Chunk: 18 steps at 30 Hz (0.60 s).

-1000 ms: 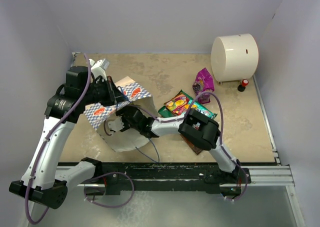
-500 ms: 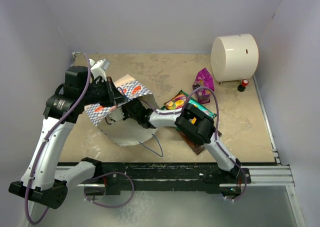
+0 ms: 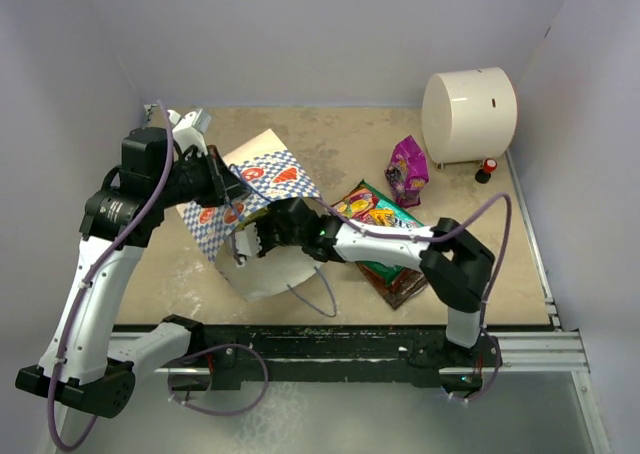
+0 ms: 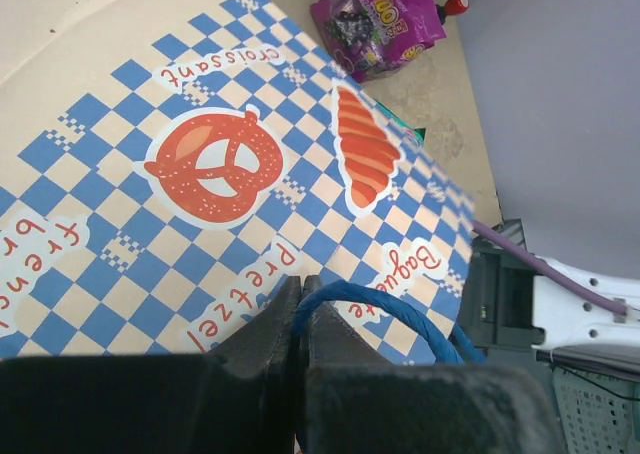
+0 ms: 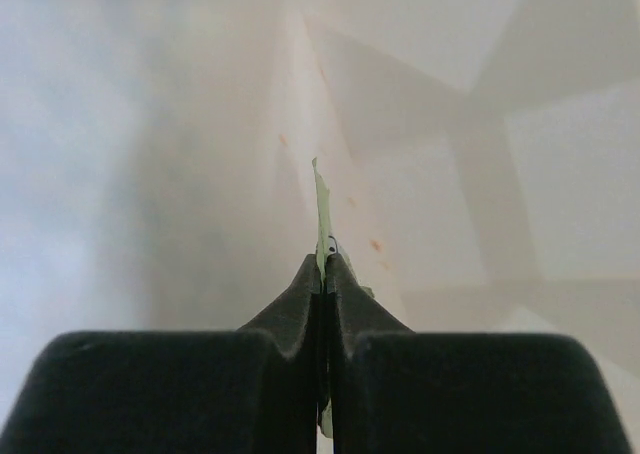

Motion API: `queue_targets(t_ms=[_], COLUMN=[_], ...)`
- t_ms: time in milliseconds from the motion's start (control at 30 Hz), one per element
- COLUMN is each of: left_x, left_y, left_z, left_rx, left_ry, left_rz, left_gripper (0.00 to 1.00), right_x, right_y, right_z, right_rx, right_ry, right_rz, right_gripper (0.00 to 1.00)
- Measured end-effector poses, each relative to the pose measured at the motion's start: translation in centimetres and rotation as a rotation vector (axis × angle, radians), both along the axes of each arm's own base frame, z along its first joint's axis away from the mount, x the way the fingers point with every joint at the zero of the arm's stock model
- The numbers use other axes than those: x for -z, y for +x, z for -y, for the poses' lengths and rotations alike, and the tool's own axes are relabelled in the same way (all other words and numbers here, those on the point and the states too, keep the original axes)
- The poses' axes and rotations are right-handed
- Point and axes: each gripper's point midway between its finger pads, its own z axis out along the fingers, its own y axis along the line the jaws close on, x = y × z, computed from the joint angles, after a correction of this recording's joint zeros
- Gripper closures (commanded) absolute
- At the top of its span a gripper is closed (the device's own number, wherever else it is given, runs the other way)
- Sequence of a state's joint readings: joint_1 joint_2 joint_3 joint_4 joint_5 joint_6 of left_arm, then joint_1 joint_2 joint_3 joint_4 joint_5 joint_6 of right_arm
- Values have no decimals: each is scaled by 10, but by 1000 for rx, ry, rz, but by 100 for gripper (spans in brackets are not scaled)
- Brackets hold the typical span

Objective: Take the snacks out of the paper bag

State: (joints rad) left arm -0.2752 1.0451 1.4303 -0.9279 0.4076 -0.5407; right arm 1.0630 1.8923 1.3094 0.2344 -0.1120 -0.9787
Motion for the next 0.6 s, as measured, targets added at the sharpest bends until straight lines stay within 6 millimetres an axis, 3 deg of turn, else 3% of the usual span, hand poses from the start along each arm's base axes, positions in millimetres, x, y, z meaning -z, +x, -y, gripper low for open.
queue_targets(t_ms=[233,600], left_x=[-1,-5], left_y=[3,17], left_z=[-2,3], left_rx=[-28,-38], left_ry=[-6,-24], left_rz=[-4,-6], left_gripper=[100,100], right_x=[-10,13], right_y=[-64,-103], right_z=[19,38], right_rx=[-192,-271], right_ry=[26,-52], right_rz=[-143,-286], right_gripper=[100,100])
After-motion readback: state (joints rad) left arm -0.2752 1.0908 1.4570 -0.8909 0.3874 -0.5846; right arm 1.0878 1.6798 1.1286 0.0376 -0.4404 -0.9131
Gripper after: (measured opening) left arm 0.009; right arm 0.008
